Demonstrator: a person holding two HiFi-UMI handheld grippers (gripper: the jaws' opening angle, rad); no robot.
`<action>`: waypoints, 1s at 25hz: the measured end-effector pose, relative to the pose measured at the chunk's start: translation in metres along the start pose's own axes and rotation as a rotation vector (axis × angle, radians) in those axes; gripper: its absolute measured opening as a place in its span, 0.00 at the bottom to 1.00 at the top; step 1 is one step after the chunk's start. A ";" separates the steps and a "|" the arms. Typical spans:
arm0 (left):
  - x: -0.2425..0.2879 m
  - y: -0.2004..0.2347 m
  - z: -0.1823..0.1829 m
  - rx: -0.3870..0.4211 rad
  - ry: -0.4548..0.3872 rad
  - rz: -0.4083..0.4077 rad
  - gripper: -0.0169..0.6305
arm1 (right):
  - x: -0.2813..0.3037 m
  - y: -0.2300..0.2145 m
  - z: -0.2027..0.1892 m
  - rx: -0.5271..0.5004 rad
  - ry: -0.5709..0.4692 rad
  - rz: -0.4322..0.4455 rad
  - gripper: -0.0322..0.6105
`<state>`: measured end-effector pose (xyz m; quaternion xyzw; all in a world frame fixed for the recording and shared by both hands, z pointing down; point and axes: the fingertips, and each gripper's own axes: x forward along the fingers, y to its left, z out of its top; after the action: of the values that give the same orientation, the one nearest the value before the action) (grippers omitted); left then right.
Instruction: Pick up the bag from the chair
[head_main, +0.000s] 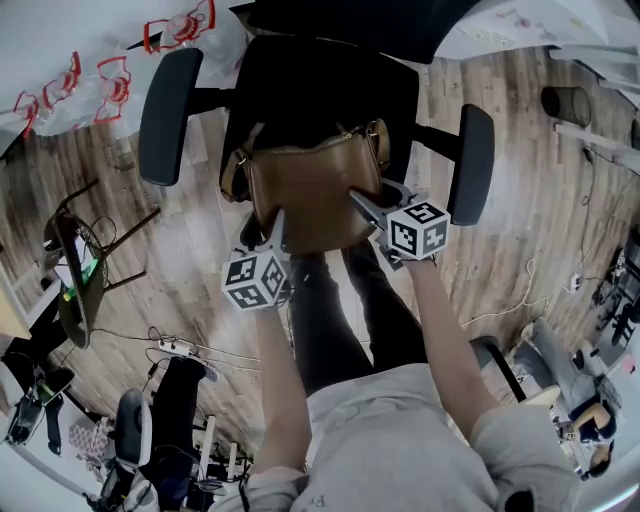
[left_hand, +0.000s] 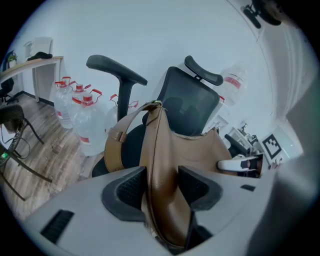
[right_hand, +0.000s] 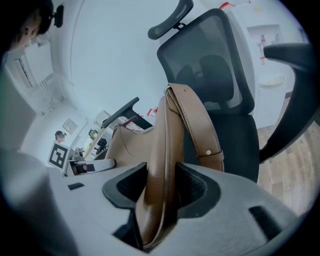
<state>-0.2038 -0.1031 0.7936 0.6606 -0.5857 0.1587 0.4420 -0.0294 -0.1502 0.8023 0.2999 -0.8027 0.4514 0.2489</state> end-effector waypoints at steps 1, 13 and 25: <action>-0.002 -0.002 0.002 0.002 -0.002 0.000 0.33 | -0.004 0.001 0.002 0.000 -0.007 -0.004 0.34; -0.027 -0.040 0.041 0.005 -0.088 -0.009 0.32 | -0.049 0.015 0.044 -0.037 -0.067 -0.017 0.34; -0.066 -0.089 0.087 0.031 -0.143 -0.005 0.32 | -0.110 0.036 0.092 -0.072 -0.141 -0.027 0.33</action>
<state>-0.1669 -0.1353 0.6614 0.6786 -0.6114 0.1190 0.3893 0.0097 -0.1874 0.6645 0.3326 -0.8298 0.3965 0.2088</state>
